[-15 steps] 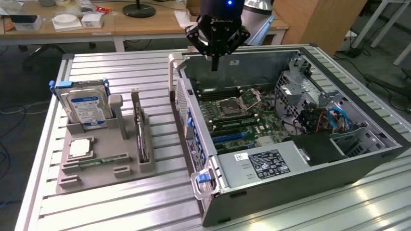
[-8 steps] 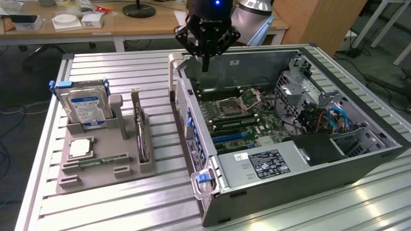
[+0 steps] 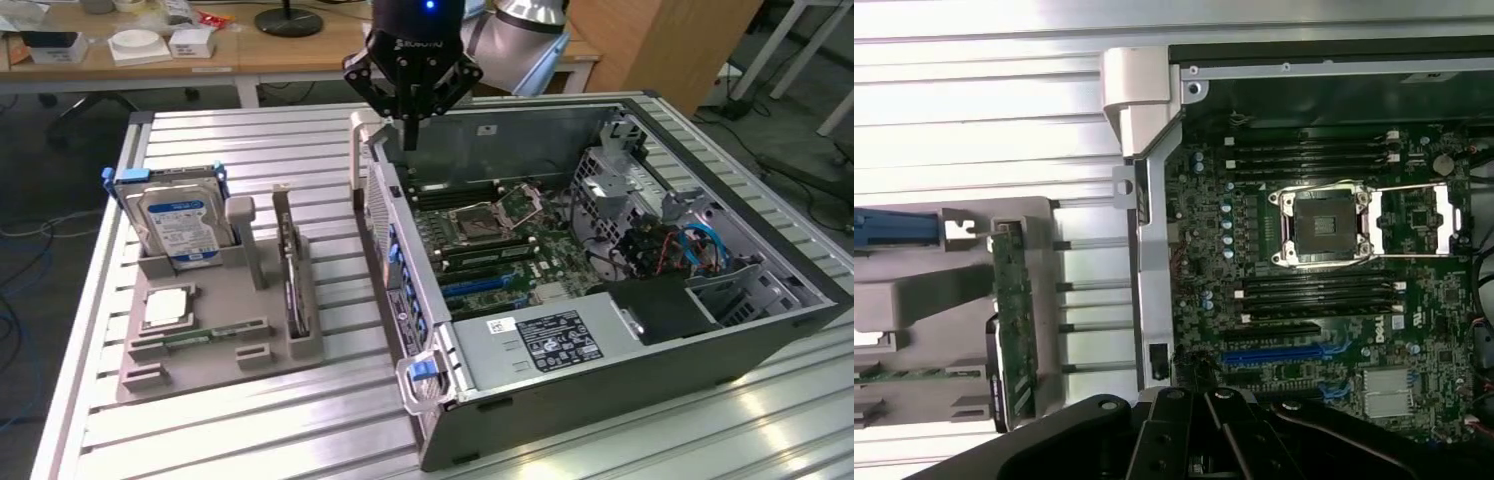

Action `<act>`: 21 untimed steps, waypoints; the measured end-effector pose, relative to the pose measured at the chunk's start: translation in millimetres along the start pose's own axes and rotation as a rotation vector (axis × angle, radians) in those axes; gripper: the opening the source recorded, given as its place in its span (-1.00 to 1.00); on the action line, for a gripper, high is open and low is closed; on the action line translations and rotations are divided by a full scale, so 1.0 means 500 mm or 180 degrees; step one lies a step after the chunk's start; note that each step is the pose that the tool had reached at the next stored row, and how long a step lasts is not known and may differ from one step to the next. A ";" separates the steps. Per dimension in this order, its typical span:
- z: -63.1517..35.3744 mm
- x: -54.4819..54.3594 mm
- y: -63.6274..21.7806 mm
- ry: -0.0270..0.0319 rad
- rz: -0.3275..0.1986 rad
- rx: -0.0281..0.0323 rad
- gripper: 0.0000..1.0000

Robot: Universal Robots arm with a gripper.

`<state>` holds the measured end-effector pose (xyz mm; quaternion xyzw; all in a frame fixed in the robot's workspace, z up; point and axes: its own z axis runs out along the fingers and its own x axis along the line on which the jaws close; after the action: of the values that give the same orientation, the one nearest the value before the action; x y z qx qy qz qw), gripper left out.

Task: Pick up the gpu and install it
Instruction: 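Reach for the gpu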

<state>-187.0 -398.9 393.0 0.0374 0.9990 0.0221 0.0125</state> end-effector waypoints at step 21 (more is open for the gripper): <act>-0.003 0.108 -0.008 0.0000 0.0000 0.0000 -0.80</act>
<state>-241.1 -398.8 392.9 0.0374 0.9990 0.0221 0.0125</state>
